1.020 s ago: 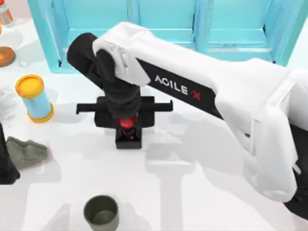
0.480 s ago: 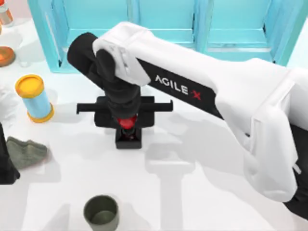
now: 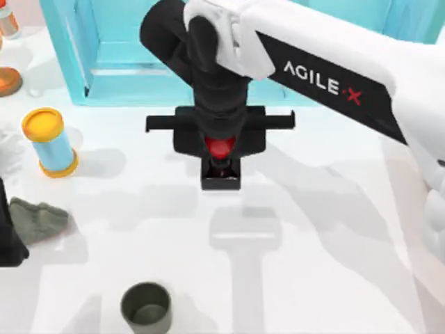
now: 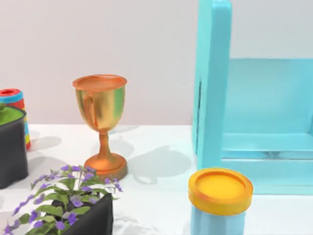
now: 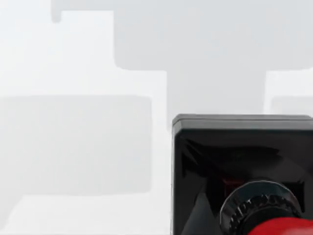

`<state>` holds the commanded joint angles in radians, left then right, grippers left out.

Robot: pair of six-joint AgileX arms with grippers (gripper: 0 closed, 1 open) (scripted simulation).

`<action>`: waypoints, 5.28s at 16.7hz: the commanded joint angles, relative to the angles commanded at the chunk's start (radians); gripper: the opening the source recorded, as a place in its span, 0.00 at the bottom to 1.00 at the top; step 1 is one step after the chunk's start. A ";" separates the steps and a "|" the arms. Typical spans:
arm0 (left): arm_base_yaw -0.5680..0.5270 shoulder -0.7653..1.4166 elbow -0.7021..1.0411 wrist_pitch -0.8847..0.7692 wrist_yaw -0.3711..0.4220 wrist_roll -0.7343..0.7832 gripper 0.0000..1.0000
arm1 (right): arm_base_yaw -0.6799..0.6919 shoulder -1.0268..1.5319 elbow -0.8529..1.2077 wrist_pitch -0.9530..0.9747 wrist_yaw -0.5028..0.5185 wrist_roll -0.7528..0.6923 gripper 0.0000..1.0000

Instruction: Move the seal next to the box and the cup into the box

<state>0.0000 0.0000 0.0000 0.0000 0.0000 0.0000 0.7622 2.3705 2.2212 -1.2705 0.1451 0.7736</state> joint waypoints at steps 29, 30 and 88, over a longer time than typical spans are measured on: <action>0.000 0.000 0.000 0.000 0.000 0.000 1.00 | -0.332 -0.892 -0.971 0.111 -0.079 -0.342 0.00; 0.000 0.000 0.000 0.000 0.000 0.000 1.00 | -0.332 -0.892 -0.971 0.111 -0.079 -0.342 0.00; 0.000 0.000 0.000 0.000 0.000 0.000 1.00 | -0.273 -0.776 -0.725 -0.039 -0.090 -0.283 1.00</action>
<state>0.0000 0.0000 0.0000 0.0000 0.0000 0.0000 0.4896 1.5949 1.4959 -1.3095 0.0556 0.4904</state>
